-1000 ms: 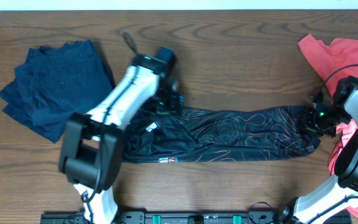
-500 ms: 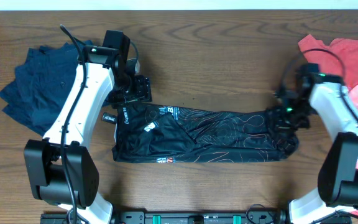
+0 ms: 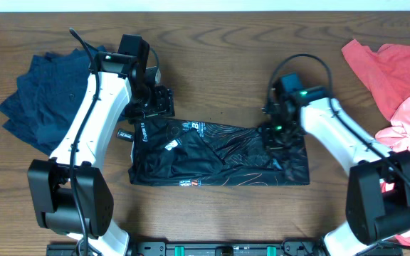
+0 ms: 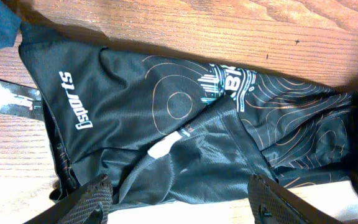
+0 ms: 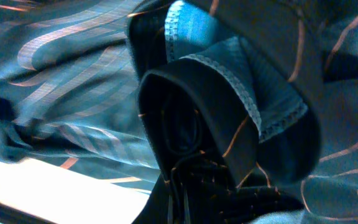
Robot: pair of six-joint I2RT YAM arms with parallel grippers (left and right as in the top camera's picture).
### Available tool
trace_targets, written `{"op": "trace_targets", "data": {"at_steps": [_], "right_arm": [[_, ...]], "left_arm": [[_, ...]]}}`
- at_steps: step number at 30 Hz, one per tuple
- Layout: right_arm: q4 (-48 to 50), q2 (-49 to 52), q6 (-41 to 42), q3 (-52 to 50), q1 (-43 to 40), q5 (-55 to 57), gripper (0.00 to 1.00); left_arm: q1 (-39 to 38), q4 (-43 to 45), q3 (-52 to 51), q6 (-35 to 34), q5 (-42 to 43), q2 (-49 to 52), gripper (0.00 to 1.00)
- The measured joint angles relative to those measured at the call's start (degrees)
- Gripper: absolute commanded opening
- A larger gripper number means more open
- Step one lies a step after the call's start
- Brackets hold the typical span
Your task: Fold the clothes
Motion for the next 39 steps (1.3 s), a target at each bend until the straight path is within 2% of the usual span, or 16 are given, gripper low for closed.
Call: {"op": "trace_targets", "data": {"at_steps": [2, 6, 7, 9, 10, 14, 18, 21, 26, 39], "right_arm": [[1.46, -0.02, 1.95, 0.00, 2.29, -0.66, 0.06], [7.39, 0.00, 5.44, 0.00, 6.49, -2.78, 0.43], [9.05, 0.00, 6.03, 0.00, 7.37, -3.76, 0.49], [11.32, 0.00, 6.67, 0.02, 8.70, -6.08, 0.51], [12.48, -0.02, 6.69, 0.02, 9.35, -7.63, 0.51], [11.82, 0.00, 6.19, 0.04, 10.12, -9.29, 0.36], [5.18, -0.11, 7.19, 0.13, 8.20, -3.32, 0.37], [-0.11, -0.57, 9.35, 0.15, 4.87, 3.96, 0.42], [-2.97, -1.20, 9.29, 0.15, 2.29, 7.30, 0.45], [2.75, -1.22, 10.45, -4.04, 7.32, 6.78, 0.44]], "left_arm": [[0.00, 0.00, 0.00, 0.00, 0.00, 0.00, 0.71], [0.00, -0.02, 0.00, 0.00, 0.00, 0.00, 0.71], [0.00, 0.00, 0.00, 0.00, 0.00, 0.00, 0.71], [0.00, -0.02, 0.00, 0.00, 0.00, 0.00, 0.71], [0.00, -0.04, 0.00, 0.00, 0.00, 0.00, 0.71], [0.00, -0.15, 0.00, 0.00, 0.00, 0.00, 0.71], [0.00, -1.40, 0.00, 0.02, 0.00, 0.00, 0.72], [0.00, -1.79, 0.00, 0.02, 0.00, 0.00, 0.72], [0.00, -1.53, -0.02, 0.02, -0.04, 0.00, 0.72], [0.00, -1.40, -0.04, 0.02, -0.04, 0.00, 0.72]]}}
